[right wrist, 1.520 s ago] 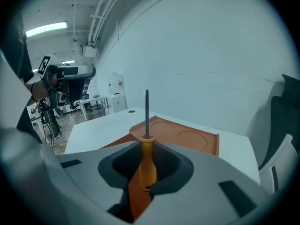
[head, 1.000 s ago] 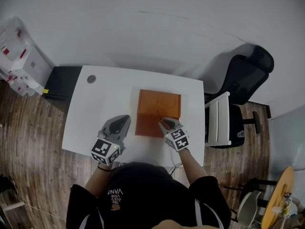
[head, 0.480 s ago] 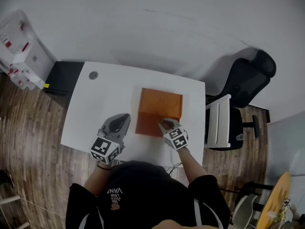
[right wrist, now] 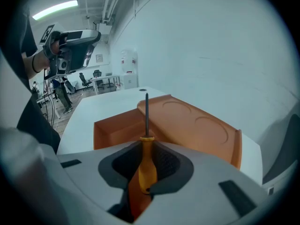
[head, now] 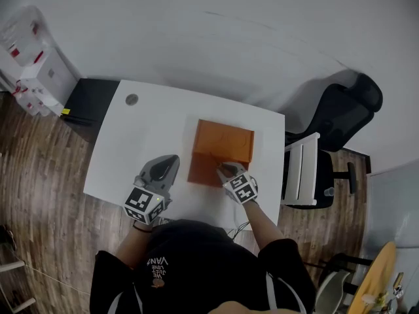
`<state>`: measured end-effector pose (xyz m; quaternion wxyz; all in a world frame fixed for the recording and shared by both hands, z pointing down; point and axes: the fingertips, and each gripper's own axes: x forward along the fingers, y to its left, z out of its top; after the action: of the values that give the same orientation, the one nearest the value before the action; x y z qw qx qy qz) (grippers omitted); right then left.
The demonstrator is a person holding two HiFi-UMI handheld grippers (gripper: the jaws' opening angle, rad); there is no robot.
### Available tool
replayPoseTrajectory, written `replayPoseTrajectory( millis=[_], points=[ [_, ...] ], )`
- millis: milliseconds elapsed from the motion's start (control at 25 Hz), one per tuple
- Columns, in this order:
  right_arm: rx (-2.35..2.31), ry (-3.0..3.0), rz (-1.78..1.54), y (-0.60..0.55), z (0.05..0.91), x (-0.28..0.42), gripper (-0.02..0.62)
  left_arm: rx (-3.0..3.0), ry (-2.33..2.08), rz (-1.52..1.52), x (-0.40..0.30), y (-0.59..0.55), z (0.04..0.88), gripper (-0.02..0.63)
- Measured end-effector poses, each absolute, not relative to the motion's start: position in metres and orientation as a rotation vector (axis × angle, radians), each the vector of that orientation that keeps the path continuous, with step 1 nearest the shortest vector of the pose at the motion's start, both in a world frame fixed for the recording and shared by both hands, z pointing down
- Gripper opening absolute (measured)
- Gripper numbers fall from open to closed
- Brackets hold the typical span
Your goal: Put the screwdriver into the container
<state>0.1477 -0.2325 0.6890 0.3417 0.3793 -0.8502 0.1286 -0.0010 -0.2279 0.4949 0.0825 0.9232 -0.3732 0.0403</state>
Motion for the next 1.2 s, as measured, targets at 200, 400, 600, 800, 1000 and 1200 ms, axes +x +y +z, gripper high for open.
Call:
replayPoseTrajectory(
  millis=[200, 400, 600, 800, 1000, 1200],
  points=[
    [0.942, -2.200, 0.319, -0.234, 0.693, 0.144, 0.077, 2.749, -1.130, 0.115, -0.005, -0.228, 0.495, 0.015],
    [0.878, -2.186, 0.287, -0.233, 0.698, 0.137, 0.077, 2.741, -1.143, 0.113, -0.008, -0.228, 0.495, 0.015],
    [0.828, -2.168, 0.245, -0.235, 0.709, 0.134, 0.078, 2.732, -1.162, 0.109, -0.013, -0.227, 0.494, 0.015],
    [0.797, -2.146, 0.247, -0.235, 0.713, 0.130, 0.078, 2.722, -1.184, 0.109, -0.018, -0.224, 0.494, 0.015],
    [0.773, -2.109, 0.268, -0.235, 0.720, 0.127, 0.078, 2.709, -1.201, 0.113, -0.024, -0.222, 0.496, 0.014],
    [0.759, -2.073, 0.291, -0.235, 0.727, 0.129, 0.078, 2.699, -1.212, 0.113, -0.028, -0.221, 0.498, 0.014]
  ],
)
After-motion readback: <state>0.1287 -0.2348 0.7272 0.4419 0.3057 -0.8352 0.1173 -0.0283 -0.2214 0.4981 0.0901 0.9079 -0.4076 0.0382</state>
